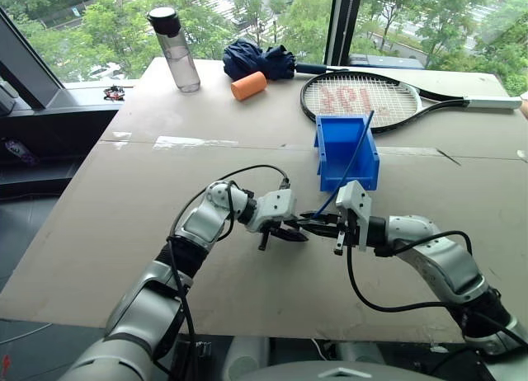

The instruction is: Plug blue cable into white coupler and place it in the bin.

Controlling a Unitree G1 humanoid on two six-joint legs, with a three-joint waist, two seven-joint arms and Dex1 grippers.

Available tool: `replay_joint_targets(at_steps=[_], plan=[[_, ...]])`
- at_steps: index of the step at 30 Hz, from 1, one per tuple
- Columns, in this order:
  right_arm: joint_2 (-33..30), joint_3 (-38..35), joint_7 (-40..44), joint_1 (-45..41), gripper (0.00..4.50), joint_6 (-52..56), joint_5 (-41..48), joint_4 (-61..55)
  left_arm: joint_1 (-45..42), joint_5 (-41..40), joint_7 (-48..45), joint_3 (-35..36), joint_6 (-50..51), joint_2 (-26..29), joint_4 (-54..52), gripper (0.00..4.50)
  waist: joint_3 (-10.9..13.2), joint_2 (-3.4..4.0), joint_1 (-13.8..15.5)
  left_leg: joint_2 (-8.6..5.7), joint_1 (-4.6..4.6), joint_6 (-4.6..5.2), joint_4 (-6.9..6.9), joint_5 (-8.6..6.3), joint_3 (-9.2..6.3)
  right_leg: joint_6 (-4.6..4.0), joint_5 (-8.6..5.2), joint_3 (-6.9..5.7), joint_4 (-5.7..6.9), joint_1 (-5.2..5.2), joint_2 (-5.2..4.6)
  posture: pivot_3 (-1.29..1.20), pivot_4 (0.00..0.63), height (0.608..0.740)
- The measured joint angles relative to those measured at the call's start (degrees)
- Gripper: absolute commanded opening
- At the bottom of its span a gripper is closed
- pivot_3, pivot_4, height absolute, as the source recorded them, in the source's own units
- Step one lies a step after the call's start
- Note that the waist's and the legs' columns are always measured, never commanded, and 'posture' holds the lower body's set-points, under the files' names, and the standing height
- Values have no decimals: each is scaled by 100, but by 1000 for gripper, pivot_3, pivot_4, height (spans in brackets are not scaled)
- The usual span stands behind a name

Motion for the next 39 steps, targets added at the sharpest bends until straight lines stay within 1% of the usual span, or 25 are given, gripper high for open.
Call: replay_joint_targets(at_steps=[3,7,11,17,20,24,30,31,32,35,37,38,39], plan=[[-40,19,121,-57,0,10,-110,29,17,-3,0,4,-1,11,-16,516,0,1,-9,0,1,0,0,0,1,0,0,0,1,0,0,0,150,740],[-265,149,427,-229,0,-37,-373,103,30,-3,6,2,-2,12,-17,516,-6,2,-13,0,5,0,-1,0,0,0,0,-1,1,4,0,0,150,740],[-273,163,554,-258,0,-37,-490,137,35,-2,8,3,-2,12,-17,516,-11,2,-14,0,7,1,-1,0,0,0,0,-1,1,5,0,0,150,740],[-337,472,778,-663,0,-60,-953,234,63,3,36,25,7,49,-15,516,-24,1,-33,2,19,1,-1,0,0,0,0,-1,5,11,1,0,150,740],[-234,718,847,-929,0,0,-1167,426,60,50,55,9,7,32,-15,516,-44,9,-41,4,23,1,-1,0,0,0,-1,-2,6,16,4,0,150,740],[-85,758,905,-1109,0,229,-1260,517,66,60,79,27,14,30,-14,516,-54,4,-47,4,25,1,0,0,-1,-1,0,-1,8,17,5,0,150,740],[-30,758,961,-1184,0,452,-1334,517,69,106,126,26,35,7,-14,516,-76,18,-47,7,30,1,0,0,-3,-1,-1,-1,17,17,8,0,150,740],[-25,755,958,-1165,0,451,-1349,517,83,97,135,39,80,-5,-17,1535,-80,21,-47,6,30,1,0,-1,-2,-1,-1,-1,18,17,8,0,150,740],[5,754,935,-1120,0,449,-1364,520,107,51,128,63,161,-30,-35,1817,-85,22,-47,6,29,1,0,0,-3,-1,-1,-1,18,17,8,0,150,740],[132,592,803,-934,0,438,-1336,486,292,-196,179,135,461,-120,-442,3331,-87,24,-41,5,24,1,2,-1,-5,-1,-1,-2,17,16,7,0,150,740],[299,193,607,-599,0,549,-1073,339,569,-426,377,410,814,35,-926,4351,-86,24,-51,8,23,1,0,-1,-11,-1,-1,-2,19,14,7,0,150,740],[365,-67,504,-417,0,690,-883,271,760,-563,479,626,1046,199,-1199,4474,-82,28,-66,10,24,1,-3,-1,-17,-1,0,3,25,8,7,0,150,740],[410,-348,378,-278,0,954,-634,163,1019,-711,619,906,1306,376,-1571,4474,-73,36,-85,11,19,1,-5,-1,-24,0,0,9,34,-5,5,0,150,740]])
